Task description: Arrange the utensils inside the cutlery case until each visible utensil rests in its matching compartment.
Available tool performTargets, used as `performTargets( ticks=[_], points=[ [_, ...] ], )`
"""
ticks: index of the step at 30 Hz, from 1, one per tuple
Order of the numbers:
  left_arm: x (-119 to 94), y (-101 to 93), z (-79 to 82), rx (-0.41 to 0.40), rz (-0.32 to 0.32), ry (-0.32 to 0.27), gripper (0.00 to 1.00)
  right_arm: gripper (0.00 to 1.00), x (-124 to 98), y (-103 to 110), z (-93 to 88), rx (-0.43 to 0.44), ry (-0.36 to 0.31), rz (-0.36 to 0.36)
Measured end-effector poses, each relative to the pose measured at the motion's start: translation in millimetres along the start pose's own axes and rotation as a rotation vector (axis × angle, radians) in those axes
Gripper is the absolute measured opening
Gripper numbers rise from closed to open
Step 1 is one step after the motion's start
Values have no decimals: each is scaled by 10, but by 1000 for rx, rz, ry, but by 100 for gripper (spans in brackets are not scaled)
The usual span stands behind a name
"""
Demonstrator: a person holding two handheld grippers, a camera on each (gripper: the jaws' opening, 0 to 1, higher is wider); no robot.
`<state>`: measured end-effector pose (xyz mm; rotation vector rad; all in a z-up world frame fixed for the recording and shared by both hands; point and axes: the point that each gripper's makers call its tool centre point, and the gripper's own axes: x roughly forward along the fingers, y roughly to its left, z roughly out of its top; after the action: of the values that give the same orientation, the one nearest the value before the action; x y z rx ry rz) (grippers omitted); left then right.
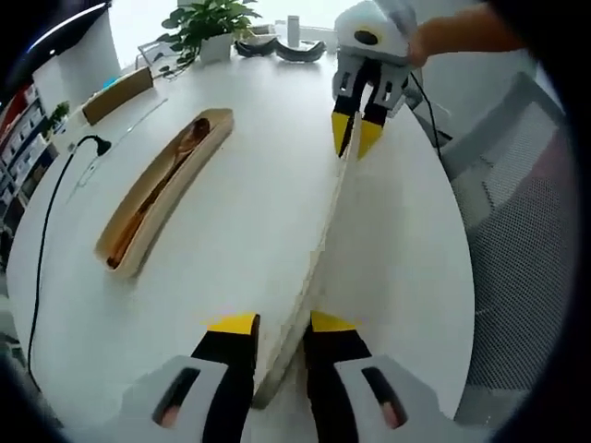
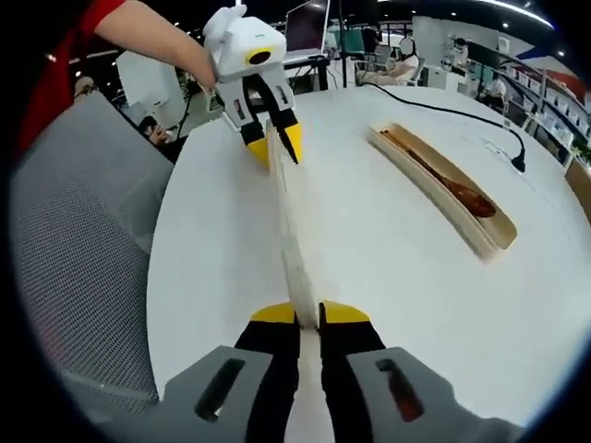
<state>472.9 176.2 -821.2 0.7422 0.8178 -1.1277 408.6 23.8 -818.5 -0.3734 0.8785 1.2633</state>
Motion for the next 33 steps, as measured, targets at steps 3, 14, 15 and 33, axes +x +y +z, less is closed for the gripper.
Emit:
performTargets(
  ticks=[3, 14, 15, 33],
  points=[
    [-19, 72, 14, 44, 46, -27, 45, 1, -42, 112, 44, -11, 0, 31],
    [-199, -153, -29, 194, 96, -29, 54, 0, -252, 577, 334, 229, -78, 271],
    [-232, -169, 21, 210, 110, -59, 55, 0, -271, 604, 331, 300, -64, 282],
    [-602, -482, 310, 372, 111, -149, 51, 0, -702, 988, 775, 640, -141, 609]
  ],
)
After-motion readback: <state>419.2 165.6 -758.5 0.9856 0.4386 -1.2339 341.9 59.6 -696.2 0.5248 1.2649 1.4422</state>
